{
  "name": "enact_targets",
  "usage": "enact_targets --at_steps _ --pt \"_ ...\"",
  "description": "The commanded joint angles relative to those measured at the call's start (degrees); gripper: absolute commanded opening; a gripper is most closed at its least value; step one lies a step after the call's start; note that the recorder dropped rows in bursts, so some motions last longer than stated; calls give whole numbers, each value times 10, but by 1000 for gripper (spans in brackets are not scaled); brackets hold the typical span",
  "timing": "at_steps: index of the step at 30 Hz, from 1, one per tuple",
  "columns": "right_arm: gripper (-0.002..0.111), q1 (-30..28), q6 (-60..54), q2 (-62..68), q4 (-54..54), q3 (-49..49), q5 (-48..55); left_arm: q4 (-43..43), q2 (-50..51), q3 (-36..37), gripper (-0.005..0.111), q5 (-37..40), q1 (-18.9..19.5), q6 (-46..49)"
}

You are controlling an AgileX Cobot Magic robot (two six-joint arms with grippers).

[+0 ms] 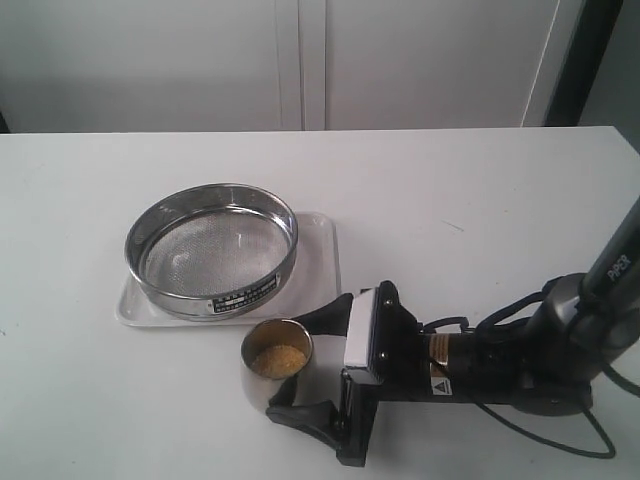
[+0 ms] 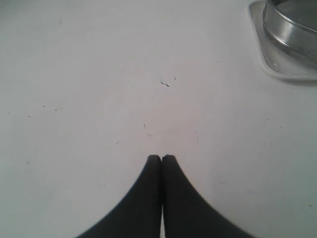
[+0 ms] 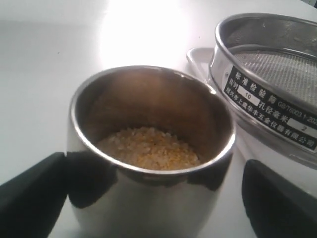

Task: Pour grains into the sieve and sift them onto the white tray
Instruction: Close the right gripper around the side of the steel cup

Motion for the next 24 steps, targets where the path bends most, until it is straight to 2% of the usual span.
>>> enact_targets --at_steps 1,12,24 --pt "87 19 4 14 -5 -19 -12 -2 -2 6 0 5 0 -5" --pt "87 54 4 39 -1 -60 -12 -2 -2 6 0 5 0 -5" --pt "86 56 4 39 10 -63 23 -2 -2 6 0 5 0 -5"
